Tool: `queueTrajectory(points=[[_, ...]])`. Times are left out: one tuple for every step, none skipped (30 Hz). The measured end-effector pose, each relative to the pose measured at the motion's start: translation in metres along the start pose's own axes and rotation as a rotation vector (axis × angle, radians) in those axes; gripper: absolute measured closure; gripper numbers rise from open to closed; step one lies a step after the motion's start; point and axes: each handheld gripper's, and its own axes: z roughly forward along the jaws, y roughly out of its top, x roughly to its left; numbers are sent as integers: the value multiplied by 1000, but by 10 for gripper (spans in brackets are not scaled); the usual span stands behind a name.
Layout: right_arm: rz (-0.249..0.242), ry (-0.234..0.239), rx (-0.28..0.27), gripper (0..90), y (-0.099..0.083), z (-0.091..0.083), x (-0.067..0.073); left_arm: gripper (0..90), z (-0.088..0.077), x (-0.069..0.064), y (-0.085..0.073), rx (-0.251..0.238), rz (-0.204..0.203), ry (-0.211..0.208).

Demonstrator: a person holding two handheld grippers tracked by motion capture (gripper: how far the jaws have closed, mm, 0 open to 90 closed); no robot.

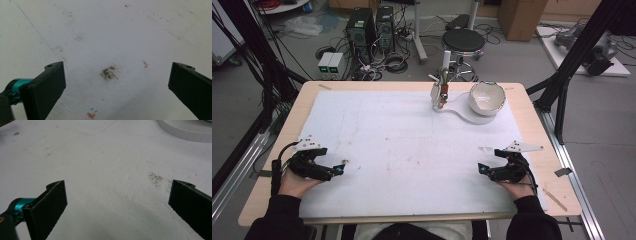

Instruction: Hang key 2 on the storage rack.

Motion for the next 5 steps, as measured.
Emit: queueTrajectory(points=[[0,-1,-1,9,0,0,0,17,-1,0,-1,2,-1,1],[2,0,0,9,0,0,0,17,-2,0,-4,4,-7,0],[1,1,-2,9,0,0,0,17,-3,0,-5,5,-9,4],[0,0,-2,9,0,0,0,17,-5,0,-7,2,-10,9],[0,0,-2,9,0,0,0,17,-5,0,-7,1,-13,8]])
